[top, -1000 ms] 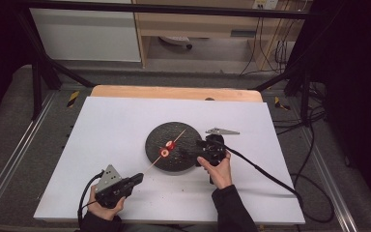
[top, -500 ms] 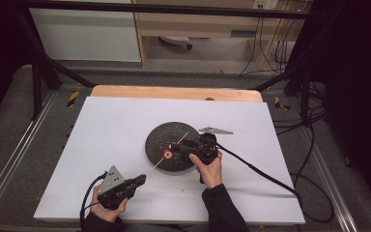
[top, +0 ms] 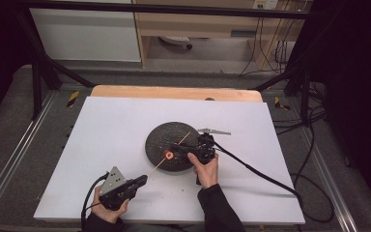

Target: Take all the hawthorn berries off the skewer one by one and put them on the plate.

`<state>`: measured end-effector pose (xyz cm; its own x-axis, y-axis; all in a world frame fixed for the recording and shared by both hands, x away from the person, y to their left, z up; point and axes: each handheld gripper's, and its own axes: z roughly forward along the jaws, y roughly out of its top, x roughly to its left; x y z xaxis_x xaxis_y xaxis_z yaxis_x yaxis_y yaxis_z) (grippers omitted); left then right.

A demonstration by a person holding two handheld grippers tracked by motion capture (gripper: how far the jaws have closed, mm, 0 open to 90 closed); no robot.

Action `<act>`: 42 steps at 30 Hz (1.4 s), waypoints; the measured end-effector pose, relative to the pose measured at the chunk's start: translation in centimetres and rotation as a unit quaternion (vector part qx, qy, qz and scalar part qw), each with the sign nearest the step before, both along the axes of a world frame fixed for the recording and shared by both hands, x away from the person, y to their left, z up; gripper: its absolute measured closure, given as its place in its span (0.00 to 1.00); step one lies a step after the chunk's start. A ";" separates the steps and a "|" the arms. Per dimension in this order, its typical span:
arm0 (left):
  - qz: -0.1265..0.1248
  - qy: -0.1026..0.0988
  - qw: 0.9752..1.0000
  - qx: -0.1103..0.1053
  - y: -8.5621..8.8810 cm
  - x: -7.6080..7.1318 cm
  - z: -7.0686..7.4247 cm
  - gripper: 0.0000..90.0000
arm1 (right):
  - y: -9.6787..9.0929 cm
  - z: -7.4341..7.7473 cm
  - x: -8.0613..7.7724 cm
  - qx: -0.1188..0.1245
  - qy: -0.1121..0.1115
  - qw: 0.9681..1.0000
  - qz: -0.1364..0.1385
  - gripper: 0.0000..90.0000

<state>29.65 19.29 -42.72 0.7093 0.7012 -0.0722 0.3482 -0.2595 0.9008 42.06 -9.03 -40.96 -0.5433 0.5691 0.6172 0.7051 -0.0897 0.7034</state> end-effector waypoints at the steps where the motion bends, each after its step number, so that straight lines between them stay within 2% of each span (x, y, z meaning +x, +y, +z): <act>1: 0.000 0.000 1.000 0.000 0.0 0.0 0.0 0.98 | 0.0 0.1 0.0 0.003 0.002 1.000 0.000 0.66; 6: 0.000 -0.004 1.000 -0.003 0.0 -0.1 0.1 0.98 | -0.1 0.3 0.0 0.011 0.000 1.000 -0.003 0.67; 17: 0.000 -0.009 1.000 -0.008 0.2 -0.2 0.4 0.98 | -0.8 1.2 0.4 0.008 -0.013 1.000 -0.022 0.67; 25: -0.001 -0.014 1.000 -0.014 0.4 -0.4 0.7 0.98 | -1.9 2.6 1.2 0.006 -0.026 0.999 -0.038 0.67; 33: -0.002 -0.016 1.000 -0.016 0.5 -0.5 0.8 0.98 | -3.4 3.9 2.5 -0.009 -0.040 0.997 -0.061 0.67; 42: 0.003 -0.013 1.000 -0.018 0.7 -0.3 0.8 0.98 | -5.4 5.2 4.1 -0.034 -0.056 0.994 -0.092 0.67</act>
